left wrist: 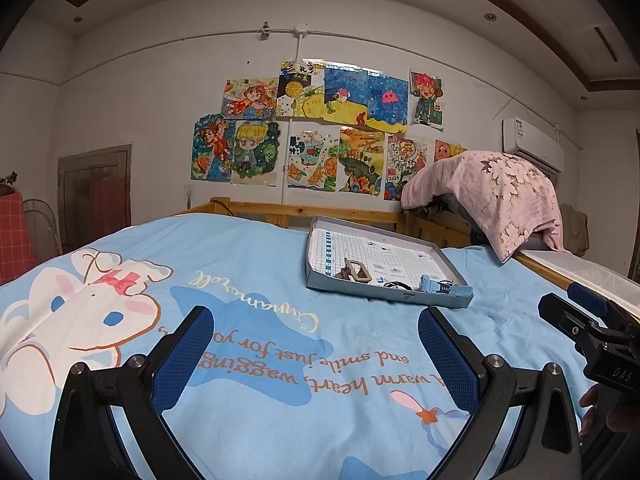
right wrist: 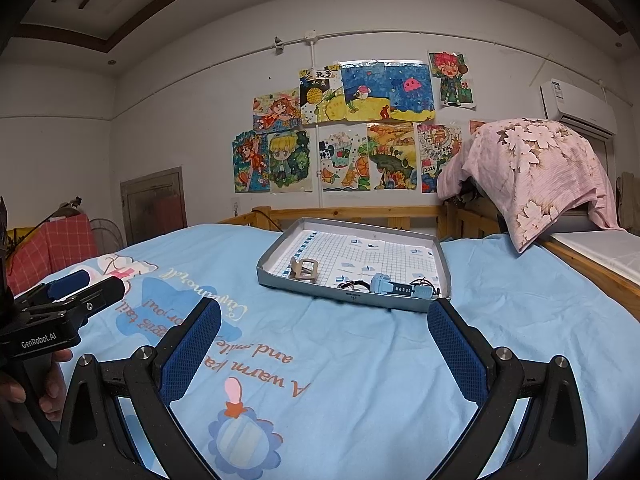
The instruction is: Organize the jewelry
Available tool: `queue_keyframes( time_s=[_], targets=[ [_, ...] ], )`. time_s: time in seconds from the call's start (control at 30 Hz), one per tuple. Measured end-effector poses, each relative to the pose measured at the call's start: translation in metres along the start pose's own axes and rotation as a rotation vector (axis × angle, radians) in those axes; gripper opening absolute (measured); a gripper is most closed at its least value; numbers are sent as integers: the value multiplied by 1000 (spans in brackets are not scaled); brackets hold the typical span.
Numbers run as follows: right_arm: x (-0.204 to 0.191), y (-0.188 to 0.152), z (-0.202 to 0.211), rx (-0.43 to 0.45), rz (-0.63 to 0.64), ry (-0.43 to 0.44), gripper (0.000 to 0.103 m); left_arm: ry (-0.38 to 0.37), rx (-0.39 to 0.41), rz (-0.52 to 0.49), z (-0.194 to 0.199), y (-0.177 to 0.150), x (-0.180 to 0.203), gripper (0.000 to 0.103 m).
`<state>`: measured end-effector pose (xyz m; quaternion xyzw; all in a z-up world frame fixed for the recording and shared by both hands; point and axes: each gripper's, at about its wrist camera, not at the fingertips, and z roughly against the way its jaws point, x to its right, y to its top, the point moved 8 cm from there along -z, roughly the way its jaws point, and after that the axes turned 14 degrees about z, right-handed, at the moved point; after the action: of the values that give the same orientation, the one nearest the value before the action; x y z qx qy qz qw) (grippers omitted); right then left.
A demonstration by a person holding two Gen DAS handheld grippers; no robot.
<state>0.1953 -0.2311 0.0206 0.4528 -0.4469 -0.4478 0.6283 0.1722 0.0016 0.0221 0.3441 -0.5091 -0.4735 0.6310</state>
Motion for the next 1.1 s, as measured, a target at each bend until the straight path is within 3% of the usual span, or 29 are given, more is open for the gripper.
queue_keyframes(
  time_s=[1.1],
  targets=[
    [0,-2,0,0,-14,-1,102,5,-4,3,-1,-1,-2,103]
  ],
)
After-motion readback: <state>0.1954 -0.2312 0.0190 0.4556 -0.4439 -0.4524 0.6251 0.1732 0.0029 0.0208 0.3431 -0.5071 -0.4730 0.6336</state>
